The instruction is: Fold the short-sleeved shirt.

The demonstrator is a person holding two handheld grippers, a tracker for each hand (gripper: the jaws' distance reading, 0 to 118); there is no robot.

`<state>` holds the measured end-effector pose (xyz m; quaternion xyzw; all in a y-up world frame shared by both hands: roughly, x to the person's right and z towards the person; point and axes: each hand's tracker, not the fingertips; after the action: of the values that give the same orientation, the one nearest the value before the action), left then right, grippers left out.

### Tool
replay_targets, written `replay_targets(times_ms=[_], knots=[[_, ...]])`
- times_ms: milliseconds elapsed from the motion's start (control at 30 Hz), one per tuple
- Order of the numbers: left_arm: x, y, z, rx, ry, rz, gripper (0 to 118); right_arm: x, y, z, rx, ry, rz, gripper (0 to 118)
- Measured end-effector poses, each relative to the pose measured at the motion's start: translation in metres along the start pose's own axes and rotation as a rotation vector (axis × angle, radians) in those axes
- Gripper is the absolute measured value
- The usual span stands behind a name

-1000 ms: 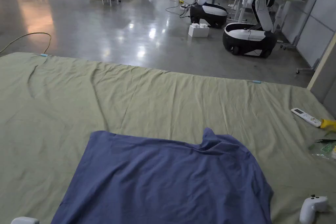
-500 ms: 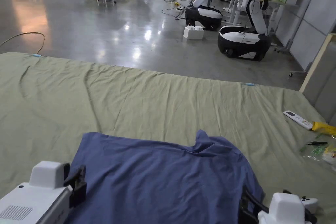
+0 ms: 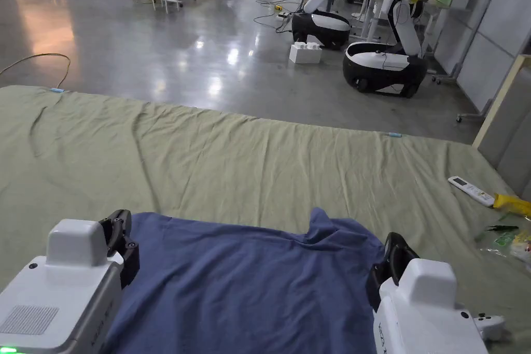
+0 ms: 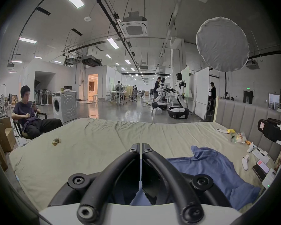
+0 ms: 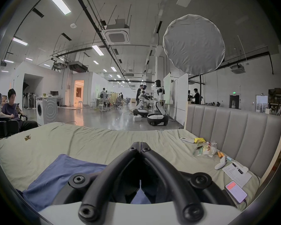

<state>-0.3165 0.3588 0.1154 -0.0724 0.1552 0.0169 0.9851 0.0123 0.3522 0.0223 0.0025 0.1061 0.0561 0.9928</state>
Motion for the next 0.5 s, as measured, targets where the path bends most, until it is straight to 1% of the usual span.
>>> replay_targets(times_ms=[33, 100, 167, 233, 300, 367, 433, 467, 500], knots=[[-0.003, -0.001, 0.0, -0.008, 0.005, 0.004, 2, -0.001, 0.001, 0.0, 0.008, -0.007, 0.006, 0], [-0.012, -0.001, -0.001, -0.043, -0.006, 0.017, 2, 0.003, 0.0, 0.003, 0.012, 0.004, -0.008, 0], [-0.021, -0.005, 0.0, -0.091, -0.011, 0.036, 2, 0.002, -0.001, 0.002, 0.0, 0.01, 0.003, 0], [-0.034, -0.009, 0.0, -0.186, -0.034, 0.027, 2, 0.005, -0.004, 0.002, -0.016, 0.019, -0.001, 0], [-0.047, -0.019, 0.006, -0.263, -0.017, 0.028, 2, 0.005, -0.008, 0.001, -0.039, 0.023, -0.01, 0], [-0.063, -0.031, 0.011, -0.362, -0.035, 0.073, 2, 0.005, -0.016, 0.0, -0.076, 0.025, -0.026, 0], [-0.079, -0.045, 0.016, -0.455, -0.042, 0.132, 2, 0.003, -0.021, 0.001, -0.09, 0.034, -0.008, 0], [-0.084, -0.053, 0.019, -0.508, -0.049, 0.139, 2, 0.002, -0.024, -0.001, -0.098, 0.037, -0.004, 0], [-0.088, -0.061, 0.022, -0.552, -0.028, 0.109, 2, 0.001, -0.027, -0.001, -0.102, 0.046, 0.005, 0]])
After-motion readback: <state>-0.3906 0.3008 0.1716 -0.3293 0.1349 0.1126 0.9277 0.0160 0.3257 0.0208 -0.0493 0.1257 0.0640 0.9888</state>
